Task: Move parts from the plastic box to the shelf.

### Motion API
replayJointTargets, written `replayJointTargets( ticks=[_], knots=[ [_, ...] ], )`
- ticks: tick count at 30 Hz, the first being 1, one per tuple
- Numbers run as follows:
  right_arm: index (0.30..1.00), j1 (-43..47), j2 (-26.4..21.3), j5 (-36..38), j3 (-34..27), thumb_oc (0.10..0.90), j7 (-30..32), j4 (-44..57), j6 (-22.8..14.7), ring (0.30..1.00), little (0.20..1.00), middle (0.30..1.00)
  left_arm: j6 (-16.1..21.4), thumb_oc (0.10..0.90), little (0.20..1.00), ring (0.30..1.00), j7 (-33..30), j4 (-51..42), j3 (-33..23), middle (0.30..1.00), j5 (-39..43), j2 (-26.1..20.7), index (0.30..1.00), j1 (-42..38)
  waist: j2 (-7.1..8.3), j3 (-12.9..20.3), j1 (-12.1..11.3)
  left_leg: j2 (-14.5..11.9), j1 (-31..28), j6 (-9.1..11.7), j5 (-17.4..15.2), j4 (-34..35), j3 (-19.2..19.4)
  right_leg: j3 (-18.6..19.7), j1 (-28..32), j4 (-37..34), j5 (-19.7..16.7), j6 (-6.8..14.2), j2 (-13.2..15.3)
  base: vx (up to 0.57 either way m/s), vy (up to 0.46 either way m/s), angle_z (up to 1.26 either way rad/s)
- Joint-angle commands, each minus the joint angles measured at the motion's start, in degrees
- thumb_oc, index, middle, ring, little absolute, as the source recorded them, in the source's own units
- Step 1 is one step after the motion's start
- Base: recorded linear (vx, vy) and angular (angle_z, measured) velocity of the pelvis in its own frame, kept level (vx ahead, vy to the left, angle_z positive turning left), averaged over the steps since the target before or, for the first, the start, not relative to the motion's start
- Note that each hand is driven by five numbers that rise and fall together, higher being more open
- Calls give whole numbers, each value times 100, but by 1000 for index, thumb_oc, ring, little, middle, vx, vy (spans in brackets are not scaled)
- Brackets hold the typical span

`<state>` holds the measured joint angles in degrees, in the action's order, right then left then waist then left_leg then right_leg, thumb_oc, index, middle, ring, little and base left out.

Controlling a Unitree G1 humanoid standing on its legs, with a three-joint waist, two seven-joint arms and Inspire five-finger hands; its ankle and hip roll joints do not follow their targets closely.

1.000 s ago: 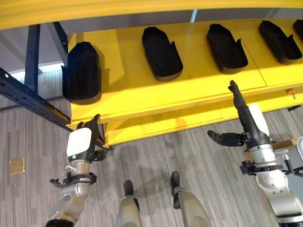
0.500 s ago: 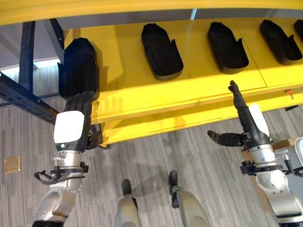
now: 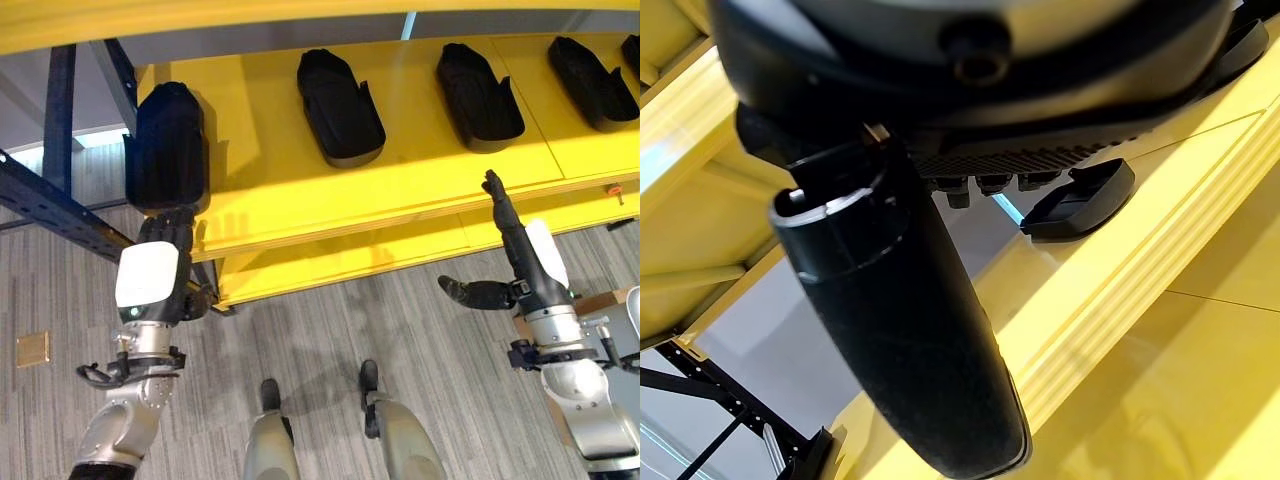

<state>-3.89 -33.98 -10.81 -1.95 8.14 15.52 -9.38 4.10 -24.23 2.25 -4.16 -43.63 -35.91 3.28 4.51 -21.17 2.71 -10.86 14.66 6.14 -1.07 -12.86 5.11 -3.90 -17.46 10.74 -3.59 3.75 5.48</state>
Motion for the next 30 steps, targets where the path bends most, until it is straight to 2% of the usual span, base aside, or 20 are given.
replayJointTargets(
  ticks=[1,17,30],
  knots=[
    [1000,371,-107,1,-349,900,284,707,-364,1000,1000,1000,94,900,1000,1000,-299,-260,-94,1000,-183,-630,1000,-275,139,496,24,-99,369,-54,210,-238,-152,133,105,231,216,330,261,0,0,0],
    [1000,486,-146,23,-197,900,318,646,-371,1000,1000,1000,-65,900,1000,1000,-366,562,281,1000,-161,-772,1000,-842,177,491,82,-102,410,-39,204,-291,-140,137,62,252,202,342,273,0,0,0],
    [1000,484,-151,20,-200,900,341,689,-410,1000,1000,1000,-123,900,1000,1000,-349,1036,498,1000,-34,-629,1000,-930,216,454,91,-109,456,-30,218,-331,-119,160,18,266,184,345,257,0,0,0]
  ],
)
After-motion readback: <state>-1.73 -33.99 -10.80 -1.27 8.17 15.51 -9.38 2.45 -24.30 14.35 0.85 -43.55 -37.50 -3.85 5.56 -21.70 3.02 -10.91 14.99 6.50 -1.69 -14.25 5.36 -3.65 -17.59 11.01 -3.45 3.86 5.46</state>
